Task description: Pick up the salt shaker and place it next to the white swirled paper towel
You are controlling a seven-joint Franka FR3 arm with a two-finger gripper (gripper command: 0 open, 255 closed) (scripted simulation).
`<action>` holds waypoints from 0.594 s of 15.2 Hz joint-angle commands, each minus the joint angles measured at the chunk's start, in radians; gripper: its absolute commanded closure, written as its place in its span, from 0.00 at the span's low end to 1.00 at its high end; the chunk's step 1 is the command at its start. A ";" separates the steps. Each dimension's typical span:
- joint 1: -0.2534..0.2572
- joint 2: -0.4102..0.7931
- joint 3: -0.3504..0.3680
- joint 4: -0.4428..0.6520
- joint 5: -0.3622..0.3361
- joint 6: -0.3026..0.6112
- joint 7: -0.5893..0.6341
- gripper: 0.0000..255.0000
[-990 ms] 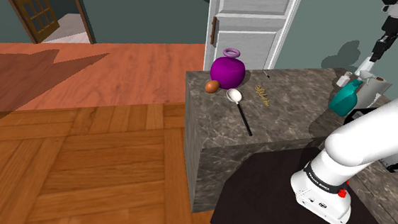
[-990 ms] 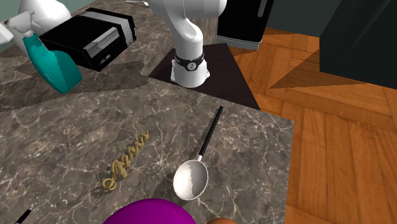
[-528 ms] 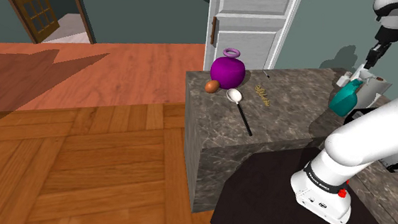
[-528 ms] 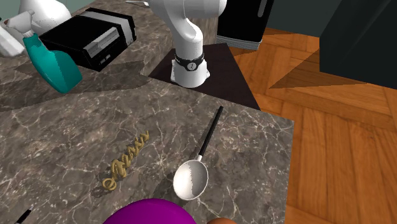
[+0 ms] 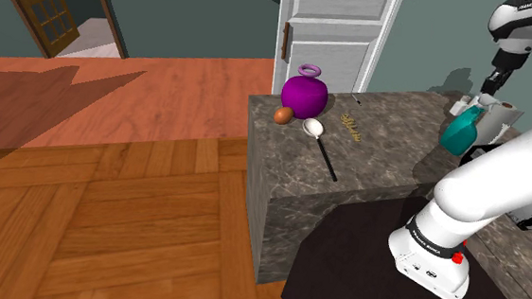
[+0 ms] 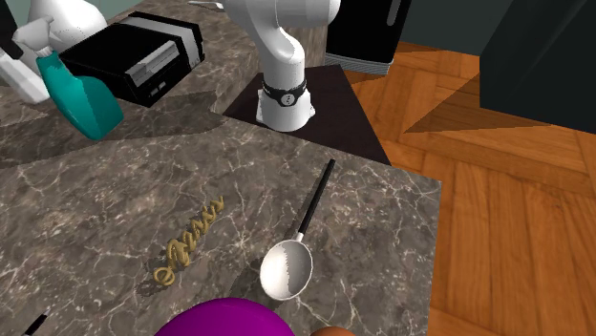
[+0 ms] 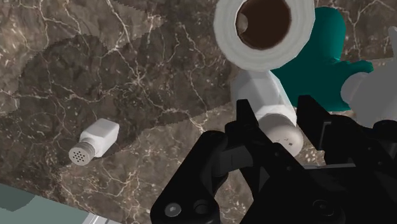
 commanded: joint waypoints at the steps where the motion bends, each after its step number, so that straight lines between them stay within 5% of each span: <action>1: 0.000 0.009 -0.008 -0.023 0.001 0.026 0.000 1.00; 9: 0.009 0.059 -0.047 -0.099 0.022 0.142 -0.010 1.00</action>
